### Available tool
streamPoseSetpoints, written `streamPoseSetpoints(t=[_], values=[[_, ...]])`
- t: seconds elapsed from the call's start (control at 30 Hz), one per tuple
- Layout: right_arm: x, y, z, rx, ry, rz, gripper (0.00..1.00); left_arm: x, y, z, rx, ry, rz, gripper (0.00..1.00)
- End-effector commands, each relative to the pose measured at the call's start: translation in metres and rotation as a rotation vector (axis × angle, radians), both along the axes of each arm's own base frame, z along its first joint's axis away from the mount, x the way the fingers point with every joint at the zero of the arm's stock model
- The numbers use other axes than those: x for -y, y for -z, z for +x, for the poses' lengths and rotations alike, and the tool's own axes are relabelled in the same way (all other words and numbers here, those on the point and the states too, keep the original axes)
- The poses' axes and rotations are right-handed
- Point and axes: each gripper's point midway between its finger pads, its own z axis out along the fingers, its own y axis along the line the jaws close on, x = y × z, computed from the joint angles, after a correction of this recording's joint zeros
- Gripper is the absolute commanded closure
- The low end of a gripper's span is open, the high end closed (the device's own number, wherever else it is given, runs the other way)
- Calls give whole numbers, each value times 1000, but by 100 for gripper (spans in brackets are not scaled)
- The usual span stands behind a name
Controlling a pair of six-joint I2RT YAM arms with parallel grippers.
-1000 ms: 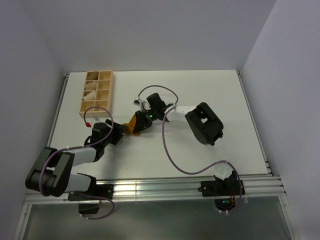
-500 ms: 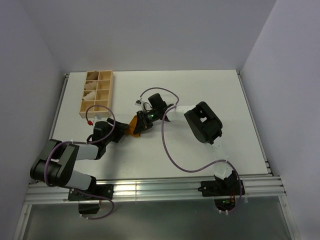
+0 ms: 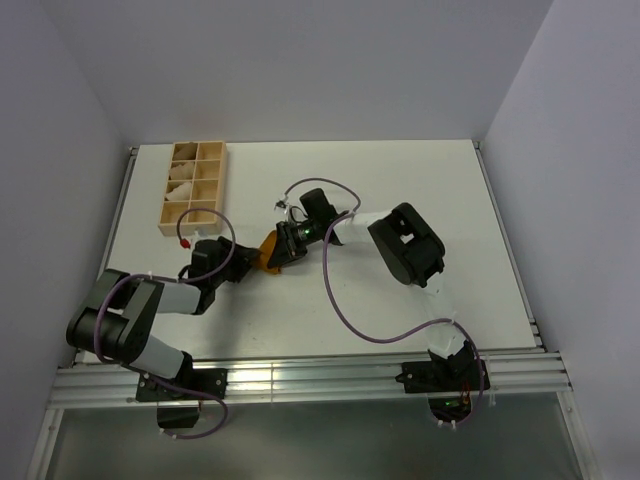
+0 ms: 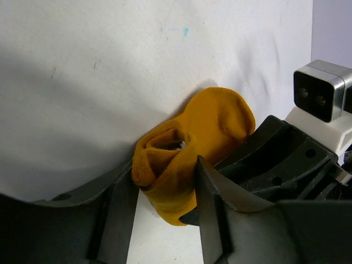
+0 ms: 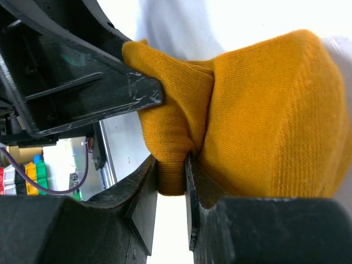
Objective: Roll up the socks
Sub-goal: Roll the sock at the center of the board.
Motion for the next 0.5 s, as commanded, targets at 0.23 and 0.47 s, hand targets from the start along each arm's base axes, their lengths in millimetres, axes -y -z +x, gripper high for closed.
streamPoseSetpoints(t=[0.23,0.47], values=[[19,31,-9,-10,49,-117,90,-1,33,-13,-143,37,111,75],[31,-9,7,222,102,-138,48,3,30,-9,-150,61,149,79]])
